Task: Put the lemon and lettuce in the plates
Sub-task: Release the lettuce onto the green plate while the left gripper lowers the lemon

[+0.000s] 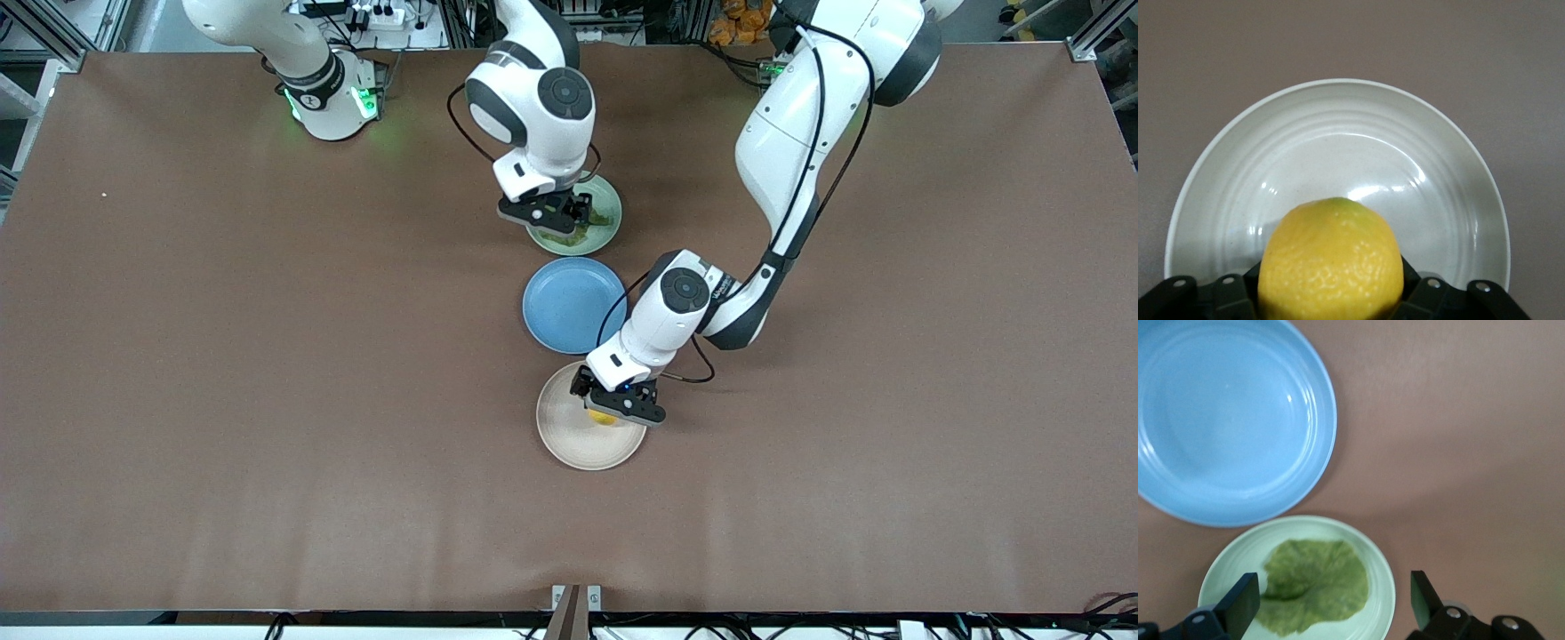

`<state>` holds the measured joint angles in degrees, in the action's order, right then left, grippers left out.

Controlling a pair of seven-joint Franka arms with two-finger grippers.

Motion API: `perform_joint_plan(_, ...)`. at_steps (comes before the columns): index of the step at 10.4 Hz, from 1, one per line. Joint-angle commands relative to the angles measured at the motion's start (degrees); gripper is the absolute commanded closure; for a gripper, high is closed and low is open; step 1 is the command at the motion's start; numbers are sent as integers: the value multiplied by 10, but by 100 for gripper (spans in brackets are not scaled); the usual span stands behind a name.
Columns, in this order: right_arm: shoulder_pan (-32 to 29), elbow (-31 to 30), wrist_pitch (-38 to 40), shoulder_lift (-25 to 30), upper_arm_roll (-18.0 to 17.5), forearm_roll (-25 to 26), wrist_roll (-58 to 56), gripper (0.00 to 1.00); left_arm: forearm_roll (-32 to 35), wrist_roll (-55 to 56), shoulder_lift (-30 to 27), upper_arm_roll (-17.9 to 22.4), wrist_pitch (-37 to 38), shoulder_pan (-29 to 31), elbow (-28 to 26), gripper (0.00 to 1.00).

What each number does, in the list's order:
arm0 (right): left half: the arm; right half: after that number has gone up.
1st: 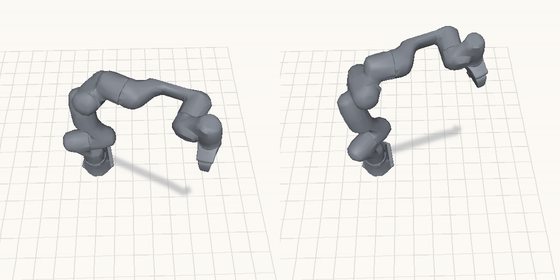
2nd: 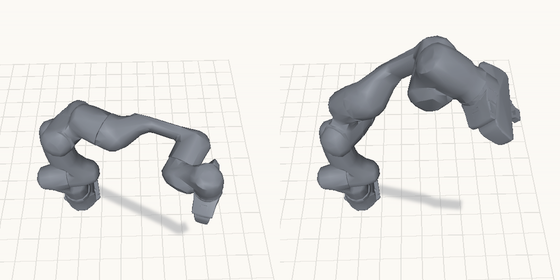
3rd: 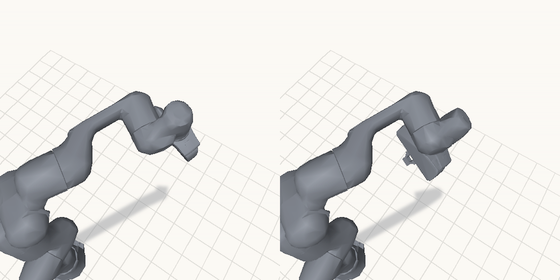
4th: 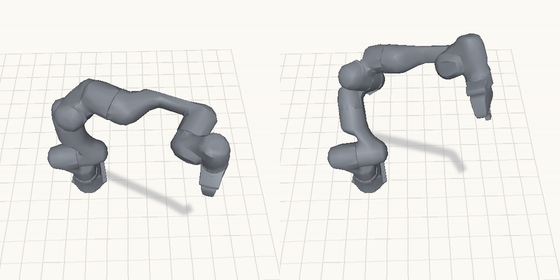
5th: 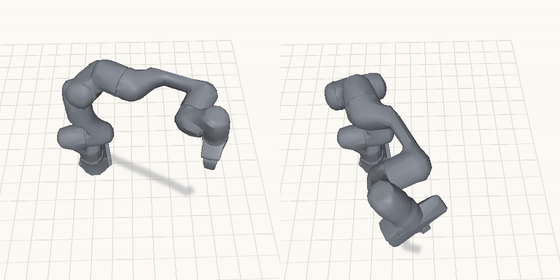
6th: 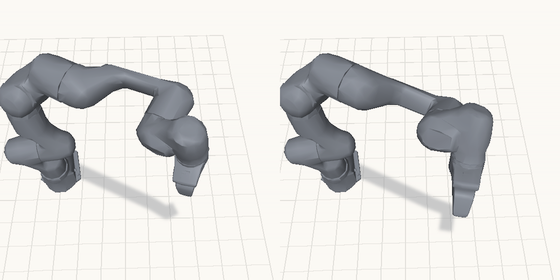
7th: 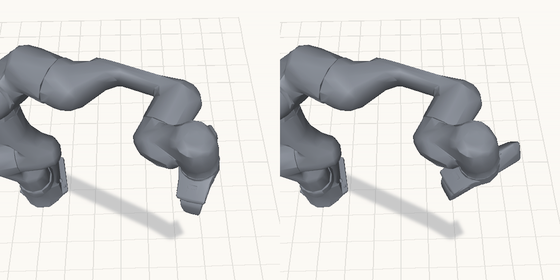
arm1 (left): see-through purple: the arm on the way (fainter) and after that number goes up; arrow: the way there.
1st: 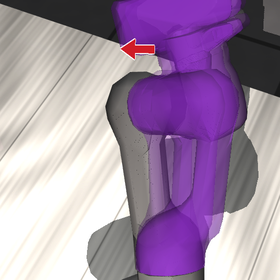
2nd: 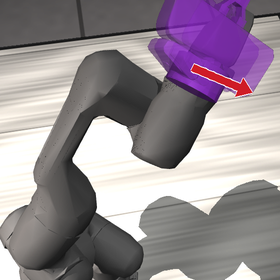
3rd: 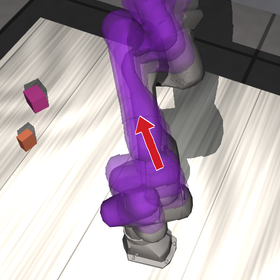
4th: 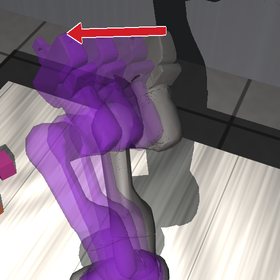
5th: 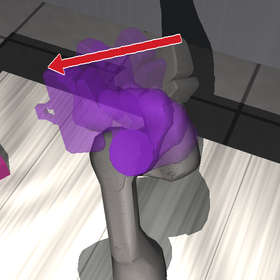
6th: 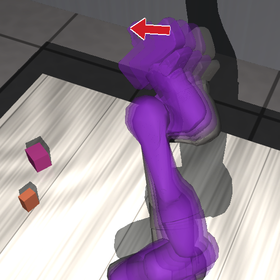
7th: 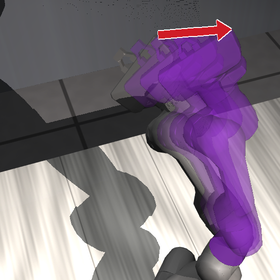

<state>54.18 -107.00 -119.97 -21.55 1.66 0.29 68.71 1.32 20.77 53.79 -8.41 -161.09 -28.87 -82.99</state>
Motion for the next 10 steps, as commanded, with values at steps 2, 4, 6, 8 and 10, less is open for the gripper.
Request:
perform_joint_plan(2,-57,2,7,3,-5,9,-67,0,4,8,-1,6,-5,-5,12,13)
perform_joint_plan(4,-100,-7,11,9,-5,13,-124,0,7,5,-10,4,-5,-1,12,5)
perform_joint_plan(6,-159,-7,12,22,-5,20,-198,0,12,-12,-29,4,-1,1,12,0)
perform_joint_plan(8,-231,-7,23,37,-7,19,-296,0,13,-13,-52,6,28,2,12,0)
perform_joint_plan(10,-289,-7,30,43,-7,18,-389,0,13,-15,-87,9,90,9,12,0)
